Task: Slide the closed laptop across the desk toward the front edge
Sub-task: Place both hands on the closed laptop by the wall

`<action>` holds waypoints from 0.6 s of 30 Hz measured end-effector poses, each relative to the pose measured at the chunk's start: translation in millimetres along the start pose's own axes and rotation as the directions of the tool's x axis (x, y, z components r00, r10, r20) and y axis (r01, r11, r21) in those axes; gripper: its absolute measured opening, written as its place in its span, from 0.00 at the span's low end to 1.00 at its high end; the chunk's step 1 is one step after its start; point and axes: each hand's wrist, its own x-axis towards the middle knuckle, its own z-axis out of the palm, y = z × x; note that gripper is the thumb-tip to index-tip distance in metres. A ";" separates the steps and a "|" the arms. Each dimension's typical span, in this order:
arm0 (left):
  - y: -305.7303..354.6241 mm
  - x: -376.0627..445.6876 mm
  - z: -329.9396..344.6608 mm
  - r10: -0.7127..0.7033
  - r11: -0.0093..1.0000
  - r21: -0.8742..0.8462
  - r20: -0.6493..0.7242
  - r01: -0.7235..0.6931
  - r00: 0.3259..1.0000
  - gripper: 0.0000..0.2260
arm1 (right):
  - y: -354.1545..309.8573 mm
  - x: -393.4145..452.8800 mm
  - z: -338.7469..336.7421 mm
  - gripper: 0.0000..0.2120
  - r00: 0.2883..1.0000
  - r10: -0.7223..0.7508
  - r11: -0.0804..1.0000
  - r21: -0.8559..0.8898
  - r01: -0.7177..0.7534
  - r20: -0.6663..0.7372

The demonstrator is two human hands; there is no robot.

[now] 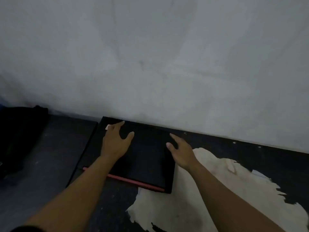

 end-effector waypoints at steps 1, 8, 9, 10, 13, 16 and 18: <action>-7.1 7.0 3.1 -0.024 0.999 0.036 0.011 0.024 1.000 0.32 | 2.6 7.8 7.9 0.27 0.999 0.009 0.999 -0.052 -0.007 0.039; -62.0 51.0 28.3 -0.216 0.863 0.491 0.145 0.119 0.966 0.41 | 30.6 43.1 60.8 0.34 0.966 0.084 0.840 -0.539 0.063 0.243; -65.3 54.0 29.4 -0.212 0.843 0.527 0.144 0.106 0.967 0.42 | 33.1 42.2 63.2 0.35 0.972 0.061 0.823 -0.563 0.079 0.226; -70.2 59.0 31.8 -0.211 0.832 0.546 0.145 0.099 0.967 0.44 | 35.6 43.7 66.4 0.36 0.975 0.043 0.812 -0.576 0.092 0.217; -79.7 67.4 36.9 -0.198 0.828 0.552 0.116 0.103 0.973 0.49 | 37.9 53.7 66.3 0.41 0.981 0.007 0.821 -0.562 0.104 0.192; -86.8 72.7 34.9 -0.205 0.840 0.523 0.065 0.142 0.977 0.55 | 32.0 73.7 53.0 0.53 0.975 0.058 0.837 -0.543 0.069 0.213; -91.0 78.2 29.5 -0.246 0.854 0.483 0.043 0.196 0.968 0.59 | 24.5 88.9 43.7 0.61 0.961 0.124 0.856 -0.517 0.022 0.246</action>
